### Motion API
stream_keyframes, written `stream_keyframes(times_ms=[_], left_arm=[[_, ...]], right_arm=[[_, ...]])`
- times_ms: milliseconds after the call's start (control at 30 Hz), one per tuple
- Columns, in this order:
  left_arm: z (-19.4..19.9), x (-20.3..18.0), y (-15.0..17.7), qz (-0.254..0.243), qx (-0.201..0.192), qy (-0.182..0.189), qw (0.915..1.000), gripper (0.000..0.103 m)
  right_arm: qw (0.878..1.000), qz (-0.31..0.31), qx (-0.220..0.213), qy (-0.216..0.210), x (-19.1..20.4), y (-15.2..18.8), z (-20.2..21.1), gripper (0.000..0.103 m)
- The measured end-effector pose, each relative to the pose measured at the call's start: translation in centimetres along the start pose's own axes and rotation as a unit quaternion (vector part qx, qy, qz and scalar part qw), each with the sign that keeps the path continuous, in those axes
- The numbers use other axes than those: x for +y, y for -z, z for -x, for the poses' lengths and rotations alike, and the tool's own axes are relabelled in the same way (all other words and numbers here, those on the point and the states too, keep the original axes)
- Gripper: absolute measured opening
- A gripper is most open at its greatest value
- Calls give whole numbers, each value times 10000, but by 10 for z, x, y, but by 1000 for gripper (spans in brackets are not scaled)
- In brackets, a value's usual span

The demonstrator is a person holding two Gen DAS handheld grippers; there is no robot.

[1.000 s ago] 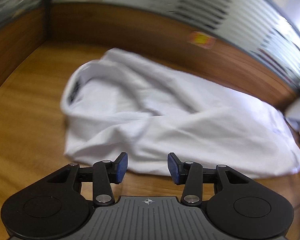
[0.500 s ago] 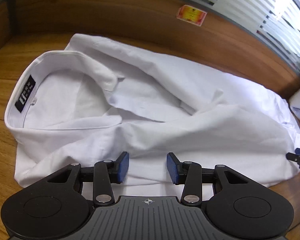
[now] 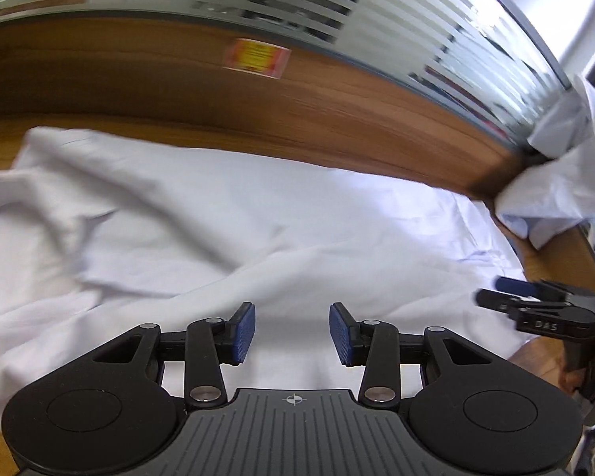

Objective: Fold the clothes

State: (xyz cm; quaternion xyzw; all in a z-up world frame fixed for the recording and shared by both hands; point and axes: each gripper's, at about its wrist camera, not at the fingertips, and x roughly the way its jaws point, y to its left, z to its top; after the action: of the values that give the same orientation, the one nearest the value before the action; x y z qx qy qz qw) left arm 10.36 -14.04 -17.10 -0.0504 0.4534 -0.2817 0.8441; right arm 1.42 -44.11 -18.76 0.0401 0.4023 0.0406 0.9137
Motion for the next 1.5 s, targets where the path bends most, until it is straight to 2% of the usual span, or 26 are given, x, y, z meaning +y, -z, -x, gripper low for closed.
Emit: stream_keyframes(times_ms=[67,167,233,333,500,667,733,800,867,900,967,1033,1100,1167,1267,1333,1500], left_arm=[[-10,-7,-6,-116,17,-25,9999,43],[-24,-16,-14,-289,44,-63,9996,42],[-35,-9,-17,-101,159,-189,9996,29],[-50,8,-17,260,392,-328,9984,17],[-52,25,-13,603,405,-222,9971,14],[-51,27,-11,670,371,-264,9967,14],[-52,25,-10,705,343,-322,9964,14],[-49,15,-10,567,280,-501,9967,14],[-46,4,-11,418,215,-686,9965,14],[-44,-1,-11,343,183,-778,9962,16],[-41,-11,-11,194,118,-963,9951,27],[-38,-22,-11,45,53,-1147,9934,61],[-31,-36,-11,-130,-73,-1322,9911,63],[-22,-55,-8,-287,-218,-1505,9879,68],[-11,-86,2,-236,-340,-1595,9863,79],[-7,-109,14,-218,-428,-1644,9852,88],[-9,-168,53,-393,-578,-1818,9809,97]], right_arm=[[9996,164,20,-209,13,-5,-10,61],[9993,292,67,-207,9,-1,-16,61],[9990,376,99,-199,6,1,-20,61],[9985,500,147,-186,0,5,-25,61],[9971,708,227,-166,-8,11,-34,61],[9974,566,292,325,-51,23,-12,61],[9973,571,315,326,-65,30,-2,58],[9961,654,351,476,-77,37,8,67],[9938,694,427,761,-89,44,15,69],[9930,636,478,872,-98,48,18,70],[9964,327,439,648,-116,52,30,74],[9958,573,375,601,-118,51,41,74],[9942,844,340,570,-116,47,49,74],[9953,762,287,518,-125,43,58,74],[9976,546,150,401,-147,38,74,74],[9987,407,129,268,-163,37,83,74],[9980,554,254,-193,-184,47,87,73]])
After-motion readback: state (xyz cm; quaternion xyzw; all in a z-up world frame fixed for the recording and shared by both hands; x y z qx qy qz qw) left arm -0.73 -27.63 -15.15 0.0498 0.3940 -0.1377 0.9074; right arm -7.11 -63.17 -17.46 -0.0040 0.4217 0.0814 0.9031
